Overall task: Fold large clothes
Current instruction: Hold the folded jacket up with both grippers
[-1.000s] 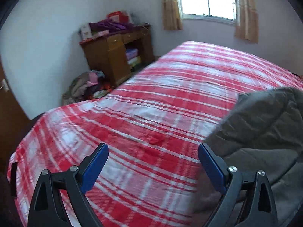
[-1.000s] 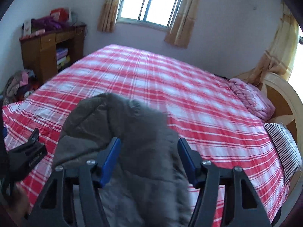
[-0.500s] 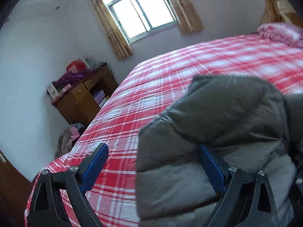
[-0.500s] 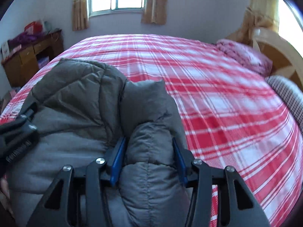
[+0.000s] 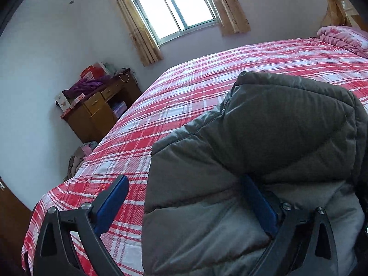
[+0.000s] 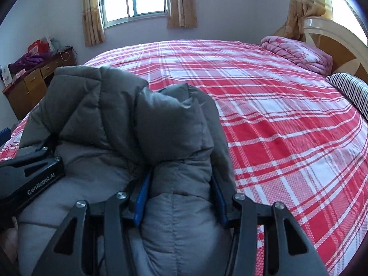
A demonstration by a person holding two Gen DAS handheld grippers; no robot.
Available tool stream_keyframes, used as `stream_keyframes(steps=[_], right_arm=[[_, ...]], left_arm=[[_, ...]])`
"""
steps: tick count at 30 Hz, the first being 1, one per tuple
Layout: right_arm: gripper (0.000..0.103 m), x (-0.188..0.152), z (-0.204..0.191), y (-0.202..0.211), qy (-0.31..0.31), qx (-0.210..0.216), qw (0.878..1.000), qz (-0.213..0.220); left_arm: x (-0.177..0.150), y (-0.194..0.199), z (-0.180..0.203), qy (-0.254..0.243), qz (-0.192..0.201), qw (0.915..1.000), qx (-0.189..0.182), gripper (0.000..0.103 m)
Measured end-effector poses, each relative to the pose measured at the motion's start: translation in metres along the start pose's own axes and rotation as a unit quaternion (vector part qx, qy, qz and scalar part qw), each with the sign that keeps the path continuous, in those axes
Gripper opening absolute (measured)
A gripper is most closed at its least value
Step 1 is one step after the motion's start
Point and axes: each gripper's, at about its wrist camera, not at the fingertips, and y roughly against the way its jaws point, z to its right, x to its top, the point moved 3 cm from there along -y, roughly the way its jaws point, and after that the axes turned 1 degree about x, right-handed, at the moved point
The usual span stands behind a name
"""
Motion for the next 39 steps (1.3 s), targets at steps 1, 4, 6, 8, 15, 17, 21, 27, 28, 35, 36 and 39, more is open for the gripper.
stream_keyframes(steps=[1,4,6,8,15,17,21,27,28,35,36,39], right_arm=[[0.05,0.0,0.001,-0.001,0.0,0.0,1.0,0.0],[0.05,-0.001,-0.001,-0.003,0.002,-0.003,1.0,-0.003],[0.05,0.0,-0.001,-0.006,0.004,-0.005,1.0,-0.008],[0.05,0.0,-0.001,-0.008,0.006,-0.006,1.0,-0.011],[0.05,-0.001,-0.001,-0.009,0.009,-0.011,1.0,-0.012],[0.05,-0.001,-0.001,-0.009,0.009,-0.011,1.0,-0.012],[0.051,-0.001,-0.002,-0.01,0.01,-0.013,1.0,-0.012],[0.051,-0.001,-0.004,-0.009,0.013,-0.017,1.0,-0.013],[0.051,-0.001,-0.005,-0.009,0.014,-0.018,1.0,-0.014],[0.051,0.0,-0.007,-0.01,0.019,-0.023,0.999,-0.018],[0.051,0.002,-0.007,-0.008,0.026,-0.024,0.999,-0.021],[0.053,0.013,-0.005,0.007,0.028,-0.024,0.999,-0.023]], left_arm=[[0.0,0.0,0.001,0.0,-0.001,1.0,0.001,0.1],[-0.002,-0.002,0.002,-0.001,-0.004,1.0,0.002,0.101],[-0.001,-0.006,0.002,0.0,-0.009,1.0,0.001,0.101],[-0.002,-0.007,0.003,0.002,-0.013,0.9999,-0.002,0.101],[-0.001,-0.015,-0.003,0.007,-0.02,0.9997,-0.01,0.102],[-0.001,-0.015,-0.003,0.007,-0.02,0.9997,-0.01,0.102],[-0.001,-0.017,-0.005,0.009,-0.021,0.9997,-0.012,0.102],[-0.003,-0.018,-0.006,0.011,-0.022,0.9996,-0.014,0.102],[-0.003,-0.018,-0.005,0.011,-0.022,0.9996,-0.014,0.102],[0.0,-0.013,-0.004,0.002,-0.026,0.9995,-0.017,0.102],[0.001,-0.012,-0.007,-0.001,-0.028,0.9993,-0.025,0.102],[0.011,0.008,-0.024,0.002,-0.009,0.9979,-0.065,0.102]])
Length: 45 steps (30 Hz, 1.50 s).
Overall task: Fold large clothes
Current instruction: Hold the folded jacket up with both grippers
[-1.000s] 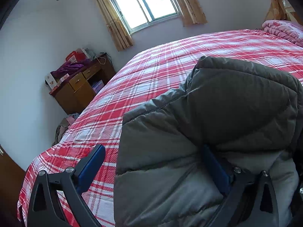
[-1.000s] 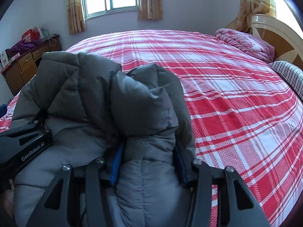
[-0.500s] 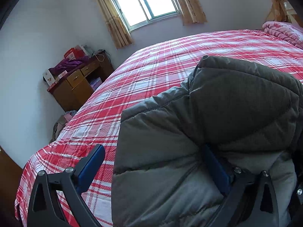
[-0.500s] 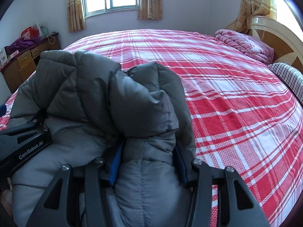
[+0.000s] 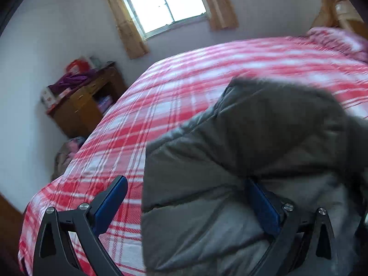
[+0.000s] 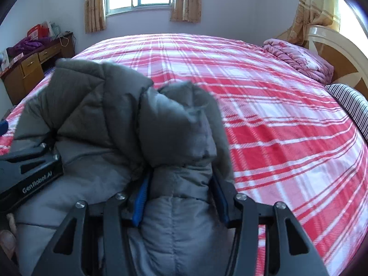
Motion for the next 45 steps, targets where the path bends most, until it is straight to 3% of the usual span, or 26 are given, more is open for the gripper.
stream_keyframes(steps=[4,7,9,11,13,16,26,45], right_arm=[[0.054,0.03,0.006,0.047,-0.024,-0.006,0.998,0.062],[0.054,0.054,-0.011,0.061,-0.021,0.024,0.996,0.081],[0.054,0.061,-0.025,0.045,-0.016,0.051,0.996,0.066],[0.046,0.061,-0.03,0.018,-0.021,0.069,0.996,0.052],[0.045,0.054,-0.029,-0.009,-0.021,0.061,0.998,0.029],[0.045,0.043,-0.017,-0.026,-0.04,0.081,0.996,0.023],[0.045,0.034,-0.016,-0.042,-0.047,0.094,0.994,0.017],[0.045,0.03,-0.025,-0.052,-0.023,0.062,0.998,-0.007]], left_arm=[[0.022,0.014,-0.037,0.054,0.032,0.9974,0.037,0.102],[0.03,-0.003,-0.043,0.07,0.017,0.9964,0.045,0.102],[0.028,-0.025,-0.034,0.055,-0.006,0.9973,0.048,0.102],[0.021,-0.04,-0.021,0.032,-0.02,0.9982,0.046,0.102],[0.015,-0.045,-0.011,0.015,-0.016,0.9982,0.055,0.102],[0.013,-0.049,-0.005,0.016,-0.009,0.9983,0.056,0.102],[0.004,-0.066,-0.004,0.04,-0.025,0.9982,0.037,0.102],[-0.001,-0.072,-0.002,0.04,-0.039,0.998,0.028,0.102]])
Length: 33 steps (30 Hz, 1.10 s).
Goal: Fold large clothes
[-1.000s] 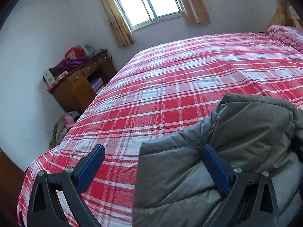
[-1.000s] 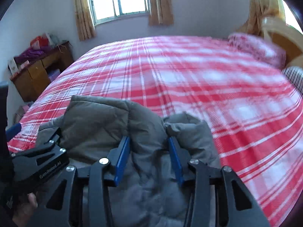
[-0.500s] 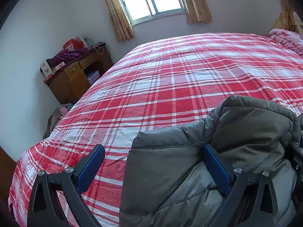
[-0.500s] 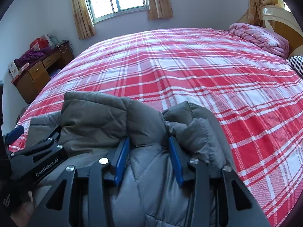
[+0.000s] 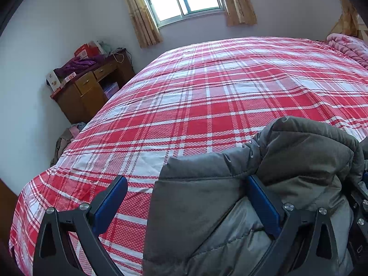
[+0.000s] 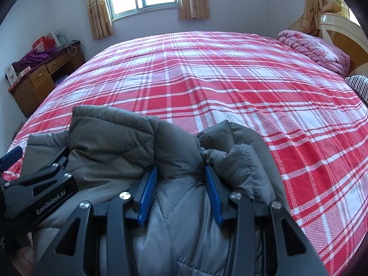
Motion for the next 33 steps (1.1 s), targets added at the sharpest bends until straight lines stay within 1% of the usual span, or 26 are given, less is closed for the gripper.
stream_keyframes(steps=[10,18,20,21,23,24,25,26,27,29,31,33], right_arm=[[0.045,0.0,-0.003,-0.002,0.01,-0.012,1.0,-0.001],[0.045,0.0,-0.004,-0.002,0.012,-0.015,1.0,-0.002],[0.045,0.0,-0.004,-0.002,0.012,-0.015,1.0,-0.002],[0.045,0.0,-0.004,-0.002,0.011,-0.014,1.0,-0.003],[0.047,0.001,-0.003,-0.001,0.008,-0.005,1.0,-0.004],[0.049,0.002,-0.001,0.003,0.005,0.012,1.0,-0.003],[0.053,0.002,0.002,0.011,0.001,0.028,1.0,0.003],[0.059,0.001,0.007,0.022,-0.002,0.038,0.999,0.014],[0.063,-0.001,0.011,0.033,-0.003,0.039,0.999,0.027],[0.085,-0.008,0.022,0.061,-0.007,0.037,0.998,0.058],[0.091,-0.022,0.042,0.084,-0.031,0.017,0.996,0.078],[0.091,-0.039,0.061,0.089,-0.057,0.014,0.996,0.066]], left_arm=[[0.0,0.0,0.0,0.0,0.0,1.0,0.0,0.102],[0.0,0.0,0.0,0.0,-0.001,1.0,-0.001,0.102],[0.001,-0.001,0.0,-0.002,-0.007,0.9999,-0.008,0.102],[0.002,0.001,-0.003,-0.001,-0.011,0.9998,-0.018,0.102],[0.001,0.012,-0.015,0.007,-0.019,0.9983,-0.054,0.102],[-0.002,0.019,-0.022,0.016,-0.019,0.9969,-0.075,0.102],[-0.005,0.03,-0.032,0.027,-0.015,0.9945,-0.101,0.102],[-0.01,0.04,-0.042,0.032,-0.009,0.9921,-0.121,0.102],[-0.018,0.048,-0.05,0.033,-0.006,0.9906,-0.132,0.102],[-0.034,0.054,-0.06,0.031,-0.018,0.9881,-0.15,0.102],[-0.048,0.055,-0.067,0.04,-0.029,0.9852,-0.164,0.102],[-0.06,0.054,-0.07,0.059,-0.041,0.9797,-0.187,0.102]])
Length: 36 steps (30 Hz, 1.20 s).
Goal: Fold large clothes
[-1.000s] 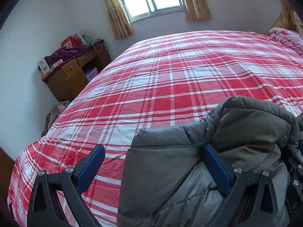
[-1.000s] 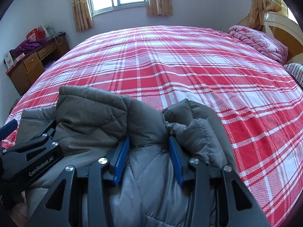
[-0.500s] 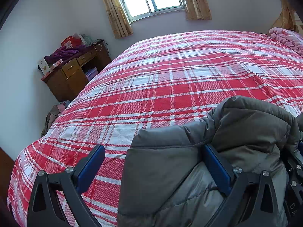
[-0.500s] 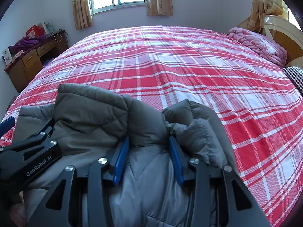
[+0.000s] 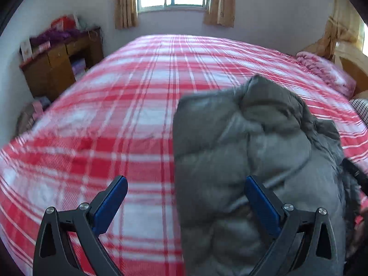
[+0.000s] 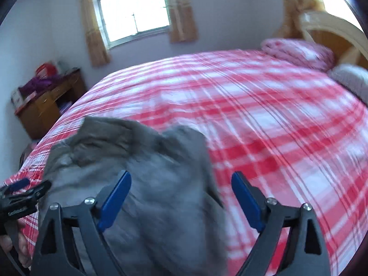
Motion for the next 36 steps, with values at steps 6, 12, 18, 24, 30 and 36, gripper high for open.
stream_keyframes(steps=[6,12,18,24,30,36], right_arm=[[0.089,-0.028,0.025,-0.009,-0.056,0.047,0.996,-0.049],[0.066,-0.039,0.008,-0.012,-0.038,0.1,0.991,-0.076],[0.068,-0.045,0.005,-0.013,-0.037,0.129,0.988,-0.075],[0.061,-0.038,0.0,-0.022,-0.045,0.15,0.984,-0.081],[0.049,-0.042,-0.013,-0.028,-0.051,0.19,0.976,-0.093],[0.023,-0.042,-0.012,-0.015,-0.074,0.246,0.963,-0.081]], left_arm=[[-0.013,-0.006,0.005,0.016,-0.006,0.9996,-0.023,0.102],[-0.014,-0.009,0.014,0.002,0.003,0.9996,-0.029,0.102],[-0.016,-0.012,0.015,0.007,0.009,0.9991,-0.041,0.102],[-0.015,-0.016,0.014,0.011,0.004,0.9982,-0.059,0.102],[-0.015,-0.016,0.02,0.011,0.0,0.9936,-0.112,0.071],[-0.008,0.026,0.045,-0.057,0.029,0.9935,-0.094,0.023]])
